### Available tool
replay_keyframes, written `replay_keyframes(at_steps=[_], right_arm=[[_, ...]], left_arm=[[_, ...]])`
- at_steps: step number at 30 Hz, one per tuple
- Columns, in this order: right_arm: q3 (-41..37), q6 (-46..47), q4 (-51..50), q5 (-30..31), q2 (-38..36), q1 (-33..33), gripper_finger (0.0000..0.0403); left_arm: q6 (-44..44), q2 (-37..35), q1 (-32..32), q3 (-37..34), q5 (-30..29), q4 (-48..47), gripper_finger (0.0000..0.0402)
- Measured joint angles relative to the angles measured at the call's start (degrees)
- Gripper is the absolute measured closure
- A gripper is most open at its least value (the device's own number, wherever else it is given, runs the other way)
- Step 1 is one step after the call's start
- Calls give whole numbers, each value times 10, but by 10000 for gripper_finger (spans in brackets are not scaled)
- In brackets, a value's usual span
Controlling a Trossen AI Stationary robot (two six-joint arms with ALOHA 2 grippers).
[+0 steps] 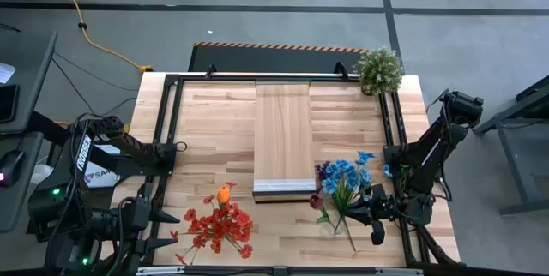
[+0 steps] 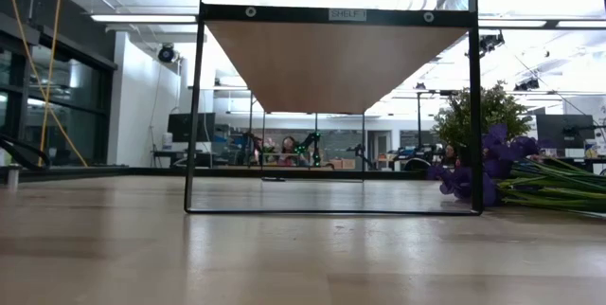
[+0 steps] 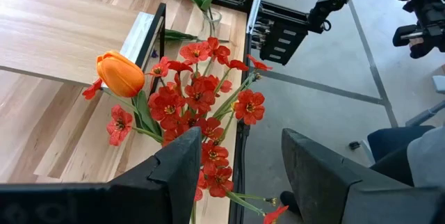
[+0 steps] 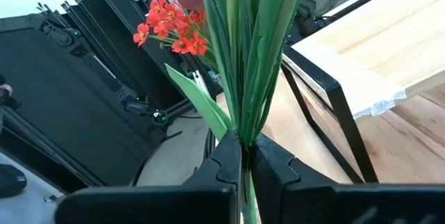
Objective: Pick and place flowers into a vace then onto a shelf
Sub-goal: Put the blue flowers into the right transparent vase
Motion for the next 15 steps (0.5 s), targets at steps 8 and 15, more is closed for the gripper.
replay_keyframes(at_steps=[8,15], right_arm=[[0,-1,0,0,0,0,391],[0,6,0,1,0,0,388]], left_arm=[[0,0,0,0,0,0,169],[0,0,0,0,0,0,169]])
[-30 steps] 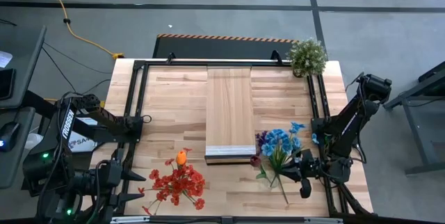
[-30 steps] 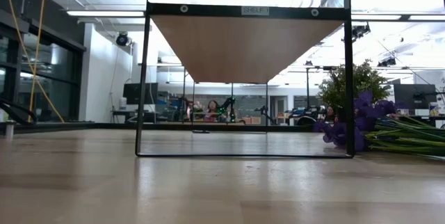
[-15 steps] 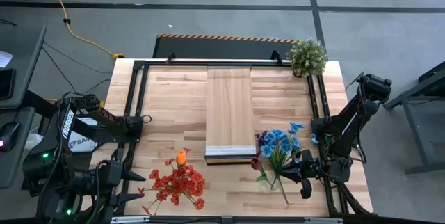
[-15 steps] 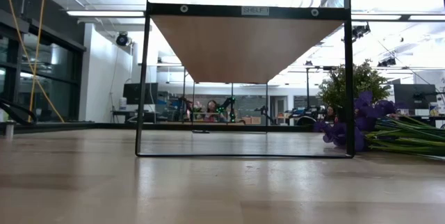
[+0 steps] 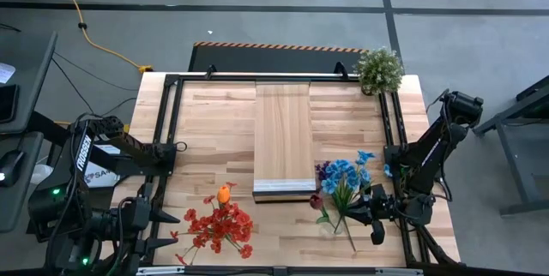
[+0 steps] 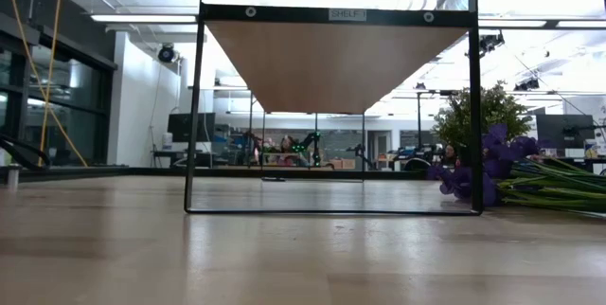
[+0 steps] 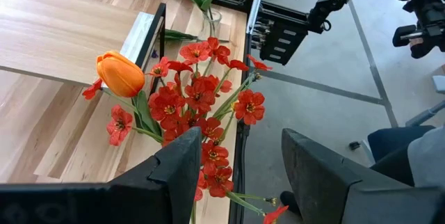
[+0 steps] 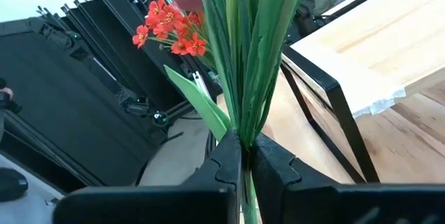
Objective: Pick and place flowers into a vace then onto a shelf
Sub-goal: Put the blue flowers into the right transparent vase
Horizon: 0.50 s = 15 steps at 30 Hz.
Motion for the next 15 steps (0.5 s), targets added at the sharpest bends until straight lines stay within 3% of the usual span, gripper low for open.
replay_keyframes(at_steps=[15], right_arm=[[0,14,-4,-46,0,0,306]], left_arm=[[0,0,0,0,0,0,169]])
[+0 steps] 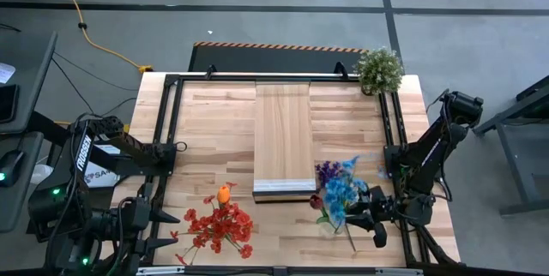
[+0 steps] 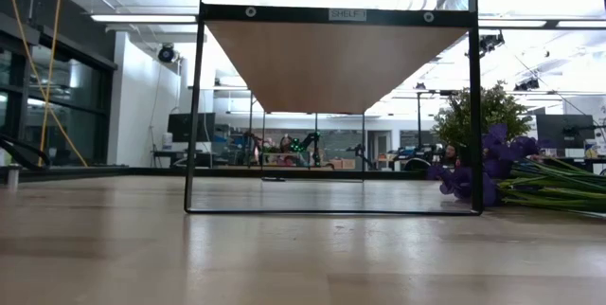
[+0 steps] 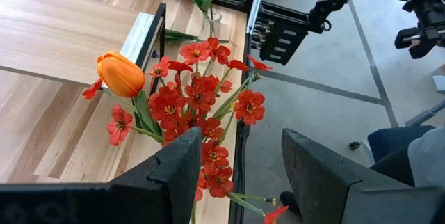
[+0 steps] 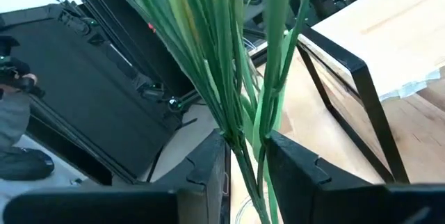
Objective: Pick and place flowers into a vace then onto a shelf
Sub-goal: Put the blue flowers into the right transparent vase
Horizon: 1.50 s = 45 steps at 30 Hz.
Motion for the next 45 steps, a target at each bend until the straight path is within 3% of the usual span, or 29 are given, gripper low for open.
replay_keyframes(at_steps=[18,27,45], right_arm=[[0,4,-3,-1,0,0,304],[0,19,-8,-66,0,0,304],[0,26,-8,-57,0,0,304]], left_arm=[[0,0,0,0,3,0,169],[9,0,0,0,5,-2,169],[26,0,0,0,6,-2,169]])
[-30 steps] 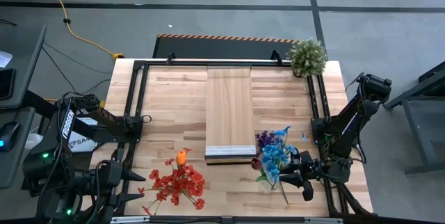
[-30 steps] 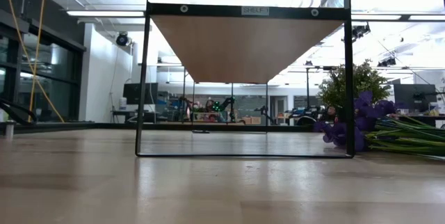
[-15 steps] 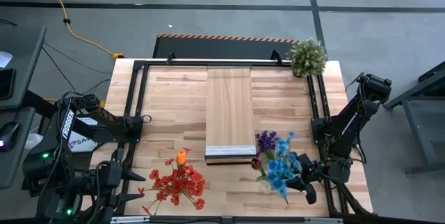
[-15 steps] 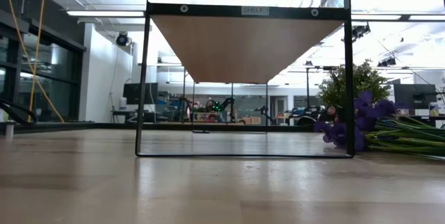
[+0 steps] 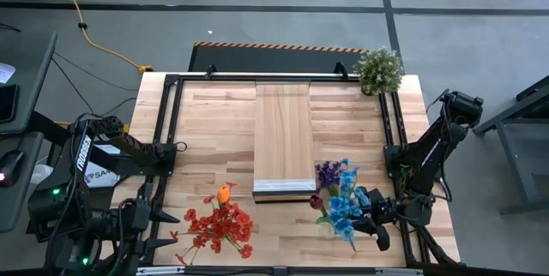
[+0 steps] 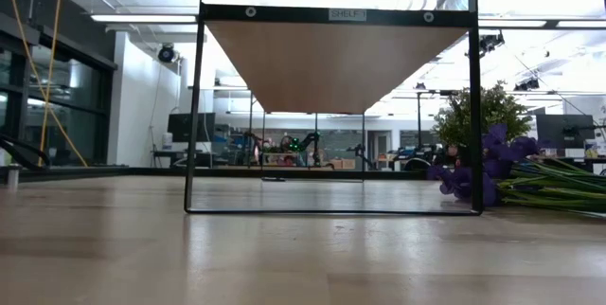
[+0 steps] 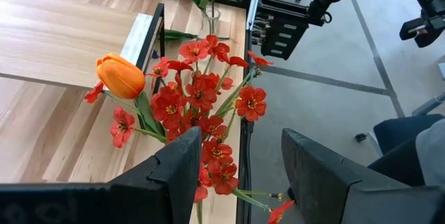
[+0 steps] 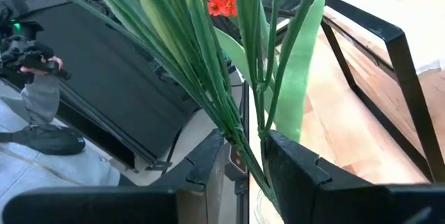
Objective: Pick and place flowers into a vace then onto a shelf
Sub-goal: Put the blue flowers into the right transparent vase
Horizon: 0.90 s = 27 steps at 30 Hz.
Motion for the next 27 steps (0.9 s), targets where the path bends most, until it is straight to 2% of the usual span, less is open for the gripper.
replay_keyframes(at_steps=[23,27], right_arm=[[0,2,7,-7,0,0,301],[0,3,6,21,0,0,285]], left_arm=[[0,0,0,0,0,0,169],[0,0,0,0,0,0,169]])
